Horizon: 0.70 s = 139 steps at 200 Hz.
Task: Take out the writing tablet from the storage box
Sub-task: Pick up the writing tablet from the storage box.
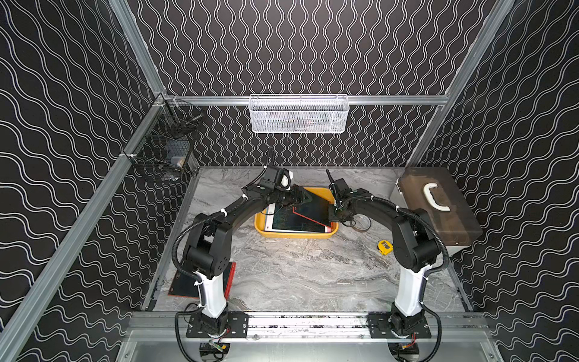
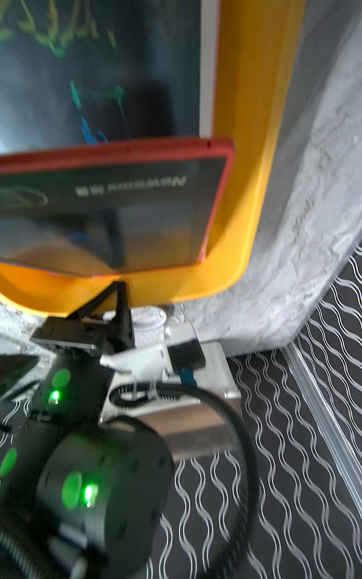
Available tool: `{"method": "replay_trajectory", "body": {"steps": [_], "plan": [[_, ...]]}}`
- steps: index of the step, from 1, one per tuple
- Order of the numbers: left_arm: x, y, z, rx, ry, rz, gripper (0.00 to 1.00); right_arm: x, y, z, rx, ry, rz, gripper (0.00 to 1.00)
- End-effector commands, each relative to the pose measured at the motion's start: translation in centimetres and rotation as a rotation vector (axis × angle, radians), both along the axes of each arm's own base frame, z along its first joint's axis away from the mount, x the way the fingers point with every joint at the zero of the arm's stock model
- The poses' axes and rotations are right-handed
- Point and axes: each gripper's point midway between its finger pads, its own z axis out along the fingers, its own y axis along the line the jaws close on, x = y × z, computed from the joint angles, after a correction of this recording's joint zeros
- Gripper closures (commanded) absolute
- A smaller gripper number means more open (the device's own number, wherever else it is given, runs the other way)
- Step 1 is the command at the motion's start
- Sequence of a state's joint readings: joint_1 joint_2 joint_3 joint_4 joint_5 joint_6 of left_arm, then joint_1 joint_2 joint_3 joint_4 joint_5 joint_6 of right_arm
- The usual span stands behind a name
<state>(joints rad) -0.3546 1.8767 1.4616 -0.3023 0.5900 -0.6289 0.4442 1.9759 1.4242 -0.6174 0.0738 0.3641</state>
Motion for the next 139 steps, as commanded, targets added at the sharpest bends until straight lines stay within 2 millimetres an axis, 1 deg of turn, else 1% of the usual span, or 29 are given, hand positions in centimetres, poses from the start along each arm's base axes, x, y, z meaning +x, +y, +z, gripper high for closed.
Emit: {"method": "replay_trajectory", "body": {"steps": [1,15,23,40,66,85,113,139], "plan": [[-0.2,0.9,-0.3,0.068,-0.022,0.006,0.45,-2.6,-0.4,-1.6,-0.022,0.118,0.009,0.98],[-0.1,1.0,-0.3,0.073,-0.021,0.009,0.57,-2.6,-0.4,-1.6,-0.019,0.116,0.008,0.98],[-0.1,1.0,-0.3,0.071,-0.018,0.011,0.66,-2.5,-0.3,-1.5,-0.017,0.116,0.007,0.98],[-0.2,1.0,-0.5,0.071,-0.008,0.014,0.79,-2.4,-0.2,-1.5,-0.012,0.116,0.005,0.99],[-0.4,0.9,-0.4,0.063,0.000,0.009,0.94,-2.5,-0.2,-1.5,-0.010,0.117,0.000,0.99],[-0.4,0.8,-0.1,0.052,0.003,0.006,1.00,-2.5,-0.3,-1.5,-0.013,0.116,-0.006,0.99],[-0.4,0.8,1.1,0.037,-0.006,0.004,1.00,-2.3,-0.4,-1.5,-0.020,0.115,-0.014,0.99],[-0.1,1.2,2.9,0.000,-0.027,0.008,1.00,-1.5,-0.8,-1.4,-0.026,0.107,-0.024,0.99]]}}
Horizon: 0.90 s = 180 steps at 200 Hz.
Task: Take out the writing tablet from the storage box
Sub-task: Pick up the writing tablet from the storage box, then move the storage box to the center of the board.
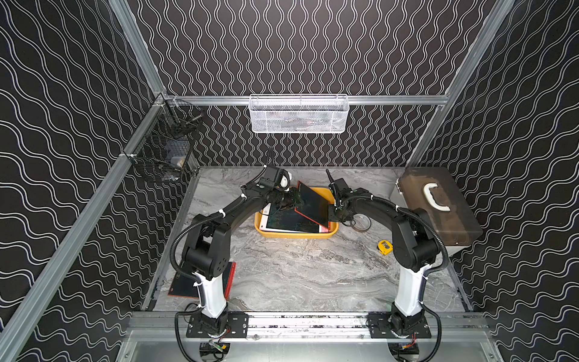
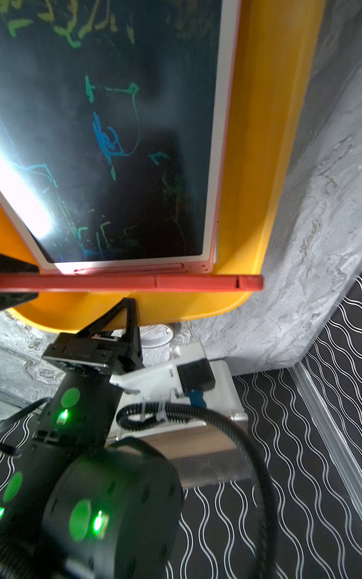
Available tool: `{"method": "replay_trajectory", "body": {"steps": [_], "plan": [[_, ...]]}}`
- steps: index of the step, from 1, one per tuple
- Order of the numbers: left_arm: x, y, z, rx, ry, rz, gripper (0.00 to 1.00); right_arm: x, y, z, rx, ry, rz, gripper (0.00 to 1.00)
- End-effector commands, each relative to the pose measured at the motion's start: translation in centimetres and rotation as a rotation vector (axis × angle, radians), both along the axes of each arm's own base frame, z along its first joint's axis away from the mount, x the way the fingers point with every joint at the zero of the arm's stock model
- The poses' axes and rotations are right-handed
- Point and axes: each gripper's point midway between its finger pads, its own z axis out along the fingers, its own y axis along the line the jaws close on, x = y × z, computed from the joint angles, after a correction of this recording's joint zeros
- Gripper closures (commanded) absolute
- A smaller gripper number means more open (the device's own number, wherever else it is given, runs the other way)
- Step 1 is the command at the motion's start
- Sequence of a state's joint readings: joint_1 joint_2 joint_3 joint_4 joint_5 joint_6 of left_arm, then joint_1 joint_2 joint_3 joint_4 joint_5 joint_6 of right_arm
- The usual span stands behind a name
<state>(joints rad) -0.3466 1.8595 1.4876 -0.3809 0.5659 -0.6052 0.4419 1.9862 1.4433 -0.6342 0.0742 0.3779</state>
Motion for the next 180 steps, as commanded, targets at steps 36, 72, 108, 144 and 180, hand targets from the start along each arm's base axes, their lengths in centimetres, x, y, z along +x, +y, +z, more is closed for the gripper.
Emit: {"method": "replay_trajectory", "body": {"steps": [36,72,108,144,180], "plan": [[1.1,2.1,6.2,-0.129,-0.095,0.045,1.00,0.9,-2.2,-1.4,-0.043,0.078,-0.031,0.99],[1.4,4.5,7.8,-0.121,-0.113,0.086,1.00,4.9,-4.2,-0.8,-0.074,0.031,-0.054,0.99],[1.4,7.2,8.9,-0.092,-0.133,0.131,1.00,8.5,-6.3,-0.9,-0.073,-0.004,-0.095,0.99],[1.1,9.4,10.7,-0.098,-0.174,0.163,1.00,11.5,-8.0,-1.4,-0.076,-0.031,-0.108,0.99],[0.1,10.2,12.6,-0.103,-0.210,0.155,1.00,13.7,-9.8,-1.3,-0.057,-0.047,-0.142,0.94]]}}
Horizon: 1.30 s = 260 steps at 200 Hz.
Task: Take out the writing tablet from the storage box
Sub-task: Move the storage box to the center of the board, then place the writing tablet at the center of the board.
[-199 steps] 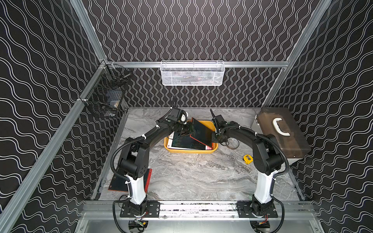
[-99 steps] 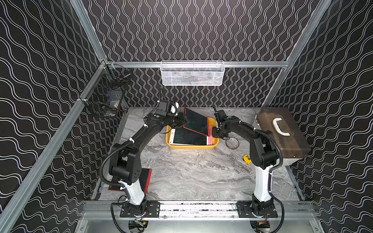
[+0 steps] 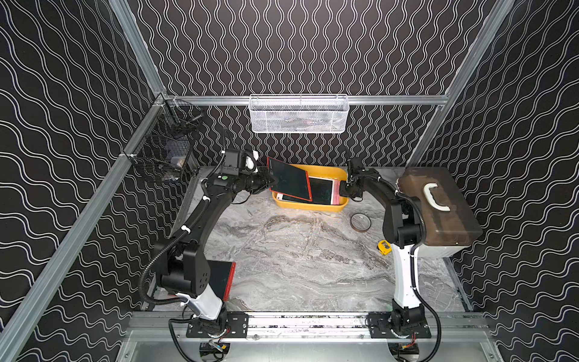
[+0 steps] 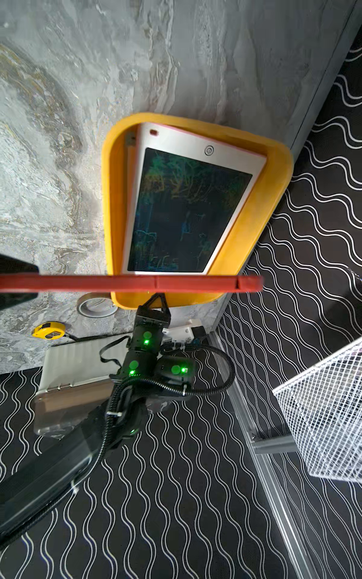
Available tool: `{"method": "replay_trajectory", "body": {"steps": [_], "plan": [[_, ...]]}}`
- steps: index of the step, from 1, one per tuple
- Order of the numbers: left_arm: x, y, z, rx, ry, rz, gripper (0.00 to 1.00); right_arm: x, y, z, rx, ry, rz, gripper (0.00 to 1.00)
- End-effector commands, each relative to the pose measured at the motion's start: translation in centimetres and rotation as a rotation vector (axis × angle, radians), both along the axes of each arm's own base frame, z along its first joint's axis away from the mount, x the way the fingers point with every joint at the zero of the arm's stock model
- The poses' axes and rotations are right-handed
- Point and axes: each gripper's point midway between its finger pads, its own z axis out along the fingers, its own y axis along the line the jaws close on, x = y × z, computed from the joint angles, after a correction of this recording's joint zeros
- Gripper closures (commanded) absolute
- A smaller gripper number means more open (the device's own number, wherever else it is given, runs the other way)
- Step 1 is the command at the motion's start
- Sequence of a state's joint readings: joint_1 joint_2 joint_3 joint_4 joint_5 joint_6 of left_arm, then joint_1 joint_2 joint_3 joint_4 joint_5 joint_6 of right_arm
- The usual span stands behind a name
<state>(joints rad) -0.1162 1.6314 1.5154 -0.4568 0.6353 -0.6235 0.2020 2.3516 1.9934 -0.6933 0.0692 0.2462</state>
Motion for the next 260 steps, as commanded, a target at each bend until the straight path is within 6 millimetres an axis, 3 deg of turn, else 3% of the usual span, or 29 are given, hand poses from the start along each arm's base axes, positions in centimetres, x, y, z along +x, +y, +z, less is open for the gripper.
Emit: {"method": "replay_trajectory", "body": {"steps": [1,17,28,63,74,76,78,86,111,134,166,187,212,260], "plan": [[-0.8,0.2,1.8,0.001,-0.061,-0.031,1.00,-0.8,-2.1,-1.4,-0.047,0.078,-0.030,0.93],[-1.5,0.4,2.5,0.000,-0.071,-0.032,1.00,0.1,-2.6,0.4,-0.033,0.046,-0.057,0.72],[-2.0,0.6,3.3,0.003,-0.082,-0.035,1.00,0.6,-2.6,2.6,-0.004,0.009,-0.071,0.64],[-4.3,0.9,5.3,0.021,-0.112,-0.073,1.00,0.6,-0.7,13.5,0.169,-0.210,-0.056,0.46],[-5.1,0.9,5.9,0.004,-0.121,-0.085,1.00,-0.4,0.2,16.8,0.258,-0.282,-0.034,0.40],[-5.3,0.9,6.0,0.001,-0.121,-0.086,1.00,-0.6,0.5,16.7,0.274,-0.278,-0.030,0.39],[-5.5,0.8,6.2,-0.006,-0.124,-0.092,1.00,-1.0,0.8,18.2,0.301,-0.310,-0.018,0.38],[-6.1,0.6,6.7,-0.028,-0.130,-0.107,1.00,-2.3,2.3,20.3,0.407,-0.348,0.031,0.37],[-8.8,-0.4,8.1,-0.106,-0.157,-0.178,1.00,-8.0,8.0,24.0,0.800,-0.364,0.276,0.31],[-11.8,-0.8,8.3,-0.159,-0.144,-0.211,1.00,-12.8,9.6,25.1,1.000,-0.366,0.351,0.29],[-15.2,-1.4,8.8,-0.201,-0.150,-0.240,1.00,-18.8,10.2,23.6,0.945,-0.298,0.384,0.29],[-16.7,-2.5,8.6,-0.230,-0.144,-0.273,1.00,-21.6,10.3,23.2,0.967,-0.277,0.387,0.29],[-17.5,-3.1,8.5,-0.279,-0.140,-0.287,1.00,-23.6,11.1,23.0,0.981,-0.274,0.403,0.29],[-18.2,-3.6,9.3,-0.338,-0.157,-0.301,1.00,-24.9,13.3,23.7,1.002,-0.268,0.461,0.31]]}}
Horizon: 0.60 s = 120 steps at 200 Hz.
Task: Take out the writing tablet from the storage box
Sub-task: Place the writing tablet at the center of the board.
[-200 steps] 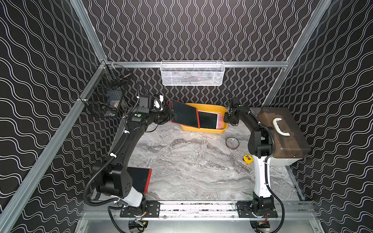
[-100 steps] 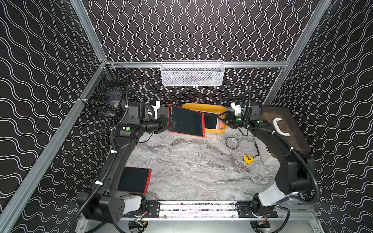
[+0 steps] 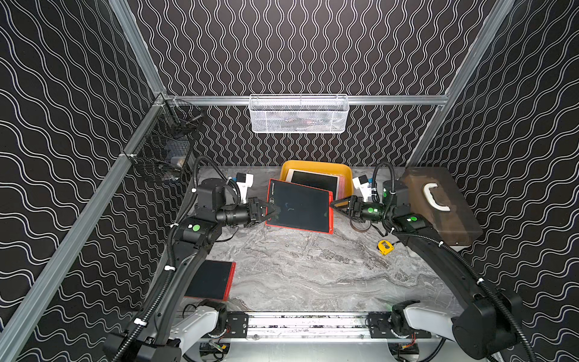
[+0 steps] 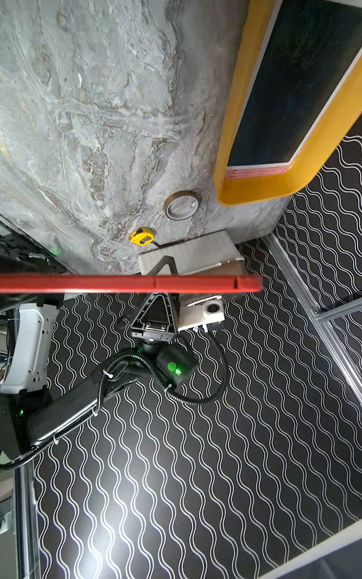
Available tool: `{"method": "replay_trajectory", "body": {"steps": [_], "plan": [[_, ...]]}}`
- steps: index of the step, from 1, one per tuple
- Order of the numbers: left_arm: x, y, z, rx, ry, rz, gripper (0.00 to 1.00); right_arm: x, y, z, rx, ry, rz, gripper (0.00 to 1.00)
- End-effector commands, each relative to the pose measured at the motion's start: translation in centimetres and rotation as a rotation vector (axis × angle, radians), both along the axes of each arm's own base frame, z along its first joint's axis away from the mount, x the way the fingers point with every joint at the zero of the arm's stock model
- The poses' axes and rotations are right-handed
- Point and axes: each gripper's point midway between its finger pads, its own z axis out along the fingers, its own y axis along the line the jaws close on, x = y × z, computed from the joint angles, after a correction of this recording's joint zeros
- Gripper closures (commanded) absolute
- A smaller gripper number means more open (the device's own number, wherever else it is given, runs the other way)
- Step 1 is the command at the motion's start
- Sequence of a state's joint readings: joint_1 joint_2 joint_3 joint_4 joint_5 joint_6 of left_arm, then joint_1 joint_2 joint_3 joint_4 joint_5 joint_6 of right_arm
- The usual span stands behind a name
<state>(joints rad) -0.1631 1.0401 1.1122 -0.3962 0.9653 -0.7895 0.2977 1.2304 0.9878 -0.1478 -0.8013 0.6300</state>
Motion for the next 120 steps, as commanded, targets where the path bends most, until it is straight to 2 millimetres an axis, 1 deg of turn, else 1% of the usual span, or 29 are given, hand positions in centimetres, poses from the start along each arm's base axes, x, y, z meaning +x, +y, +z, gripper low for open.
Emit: {"method": "replay_trajectory", "body": {"steps": [1,13,22,48,60,81,94,120], "plan": [[0.0,-0.5,2.1,-0.064,-0.063,-0.024,1.00,-0.2,1.2,1.2,0.033,-0.037,0.024,0.31],[0.2,-0.5,2.3,-0.072,-0.068,-0.026,1.00,-0.3,1.8,1.4,0.033,-0.041,0.037,0.35],[0.5,-0.6,2.2,-0.074,-0.065,-0.028,1.00,-0.3,2.0,1.7,0.043,-0.045,0.043,0.40],[1.5,-1.0,2.0,-0.093,-0.064,-0.045,1.00,-0.4,2.1,3.4,0.082,-0.074,0.050,0.62],[2.1,-1.2,1.5,-0.096,-0.055,-0.054,1.00,-0.5,2.0,4.0,0.083,-0.088,0.044,0.69],[3.1,-1.7,0.8,-0.122,-0.048,-0.087,1.00,-0.8,1.9,5.0,0.106,-0.101,0.041,0.75],[3.5,-2.0,0.5,-0.129,-0.059,-0.113,1.00,-0.8,2.1,5.2,0.126,-0.097,0.046,0.77],[4.2,-2.3,-1.2,-0.104,-0.054,-0.153,1.00,-0.7,2.2,5.2,0.145,-0.081,0.053,0.82]]}}
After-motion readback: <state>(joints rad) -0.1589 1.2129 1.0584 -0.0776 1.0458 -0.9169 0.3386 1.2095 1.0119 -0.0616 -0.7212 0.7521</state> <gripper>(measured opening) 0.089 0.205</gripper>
